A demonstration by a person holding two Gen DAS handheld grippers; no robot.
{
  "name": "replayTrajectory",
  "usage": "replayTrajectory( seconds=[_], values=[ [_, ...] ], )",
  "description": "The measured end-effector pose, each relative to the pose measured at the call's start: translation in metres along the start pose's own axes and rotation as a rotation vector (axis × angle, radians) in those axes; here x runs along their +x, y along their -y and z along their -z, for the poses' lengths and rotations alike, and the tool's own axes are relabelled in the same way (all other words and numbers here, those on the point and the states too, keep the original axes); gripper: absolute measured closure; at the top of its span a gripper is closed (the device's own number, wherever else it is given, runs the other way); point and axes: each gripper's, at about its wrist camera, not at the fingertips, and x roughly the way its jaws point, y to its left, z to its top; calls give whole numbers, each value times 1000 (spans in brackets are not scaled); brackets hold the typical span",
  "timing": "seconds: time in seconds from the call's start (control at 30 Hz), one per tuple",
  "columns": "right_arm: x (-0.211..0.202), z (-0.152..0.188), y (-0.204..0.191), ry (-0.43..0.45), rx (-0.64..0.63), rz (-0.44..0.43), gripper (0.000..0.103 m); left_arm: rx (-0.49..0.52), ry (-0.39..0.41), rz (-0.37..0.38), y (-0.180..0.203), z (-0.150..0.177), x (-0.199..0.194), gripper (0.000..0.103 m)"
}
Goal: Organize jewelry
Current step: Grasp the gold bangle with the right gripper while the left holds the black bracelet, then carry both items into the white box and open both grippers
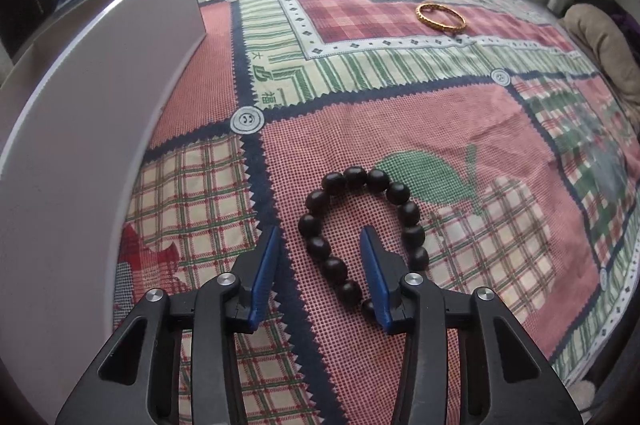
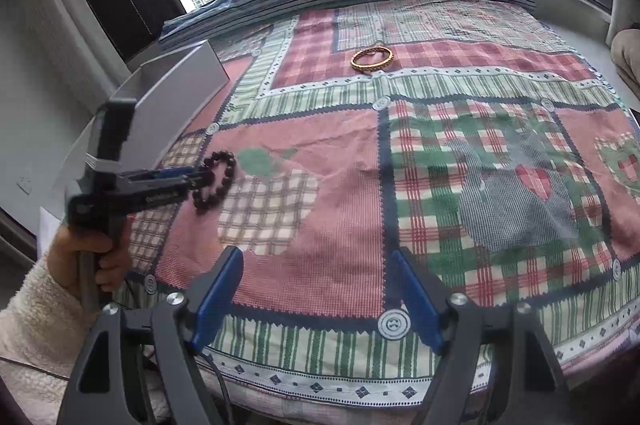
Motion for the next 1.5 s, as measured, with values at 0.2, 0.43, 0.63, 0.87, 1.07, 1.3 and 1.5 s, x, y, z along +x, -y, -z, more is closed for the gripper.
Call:
replayTrajectory(
  seconds=[0.2, 0.43, 0.63, 0.87, 1.07, 1.3, 1.5],
  values=[
    [22, -114, 36, 20, -14, 77, 25, -55, -11, 55, -10, 3, -5, 93],
    [167, -206, 34, -150, -88, 23, 56, -209, -23, 104, -45, 17, -14, 93],
    [235, -215, 25, -213, -173, 152, 56, -240, -33, 117, -58, 27, -17, 93],
    [194, -190, 14, -182, -152, 60, 99, -291, -7, 177, -70, 32, -30, 94],
    [106, -131, -10, -94, -141, -151, 102, -319, 48, 189, -81, 41, -63, 94],
    [85, -101, -25, -111, -170, -128, 98, -331, 68, 168, -87, 44, -77, 94],
    [137, -100, -35, -203, -273, -58, 79, -347, 44, 128, -90, 52, -70, 94]
  ],
)
